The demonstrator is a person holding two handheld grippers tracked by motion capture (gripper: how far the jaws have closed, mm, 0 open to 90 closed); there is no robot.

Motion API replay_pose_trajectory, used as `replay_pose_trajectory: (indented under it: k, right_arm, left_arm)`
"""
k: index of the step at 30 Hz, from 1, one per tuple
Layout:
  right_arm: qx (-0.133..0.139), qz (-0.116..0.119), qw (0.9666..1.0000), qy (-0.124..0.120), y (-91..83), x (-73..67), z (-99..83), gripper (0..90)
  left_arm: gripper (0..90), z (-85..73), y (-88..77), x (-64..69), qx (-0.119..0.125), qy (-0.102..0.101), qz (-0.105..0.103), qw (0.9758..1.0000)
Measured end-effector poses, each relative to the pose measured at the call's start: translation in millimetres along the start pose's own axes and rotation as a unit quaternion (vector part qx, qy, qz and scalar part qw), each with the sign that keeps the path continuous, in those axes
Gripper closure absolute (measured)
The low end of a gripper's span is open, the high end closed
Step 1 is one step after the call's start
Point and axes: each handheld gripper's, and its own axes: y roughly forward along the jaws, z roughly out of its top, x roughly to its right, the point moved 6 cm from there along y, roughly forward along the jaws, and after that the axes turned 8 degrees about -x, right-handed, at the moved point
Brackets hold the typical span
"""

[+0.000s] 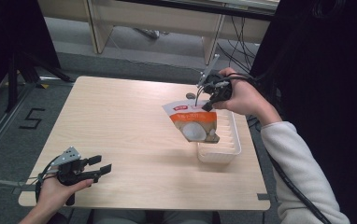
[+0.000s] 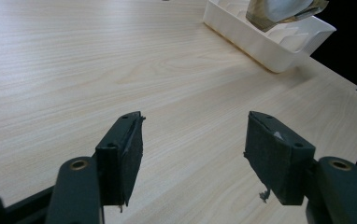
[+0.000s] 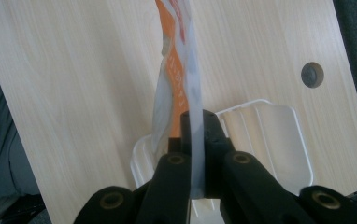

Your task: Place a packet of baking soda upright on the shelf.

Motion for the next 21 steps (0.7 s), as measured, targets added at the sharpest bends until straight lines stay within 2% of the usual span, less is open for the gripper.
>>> replay_pose_trajectory:
  k: [2,3,5,13,15,20,21]
  right_arm:
    - [-0.003,0.003,1.0000,0.004,-0.4,-0.3,-2.7,90.0]
    - [-0.004,-0.005,1.0000,-0.004,-0.5,1.9,-3.9,90.0]
    - [-0.003,0.001,1.0000,0.008,-1.4,0.0,-4.9,90.0]
    - [-0.006,0.003,1.0000,0.006,-1.8,1.7,-9.7,90.0]
    - [-0.008,-0.004,1.0000,-0.001,-1.7,3.9,-11.4,90.0]
    - [-0.012,0.005,0.9999,0.004,-2.7,2.8,-15.3,90.0]
    - [-0.011,-0.002,0.9999,0.006,-2.8,3.6,-16.2,90.0]
  left_arm:
    - [36.2,-0.1,-0.1,-0.4,-0.002,0.003,-0.001,1.0000]
    - [36.2,-0.1,-0.2,-0.3,-0.002,0.002,0.001,1.0000]
    - [36.2,0.0,-0.4,-0.2,-0.001,0.003,0.002,1.0000]
    - [36.2,0.0,-0.4,-0.3,-0.001,0.002,0.001,1.0000]
    - [36.2,0.0,-0.2,-0.4,-0.001,0.001,0.000,1.0000]
    - [36.2,0.0,-0.2,-0.1,-0.001,0.002,0.000,1.0000]
    - [36.2,0.0,-0.1,-0.3,-0.002,0.004,-0.001,1.0000]
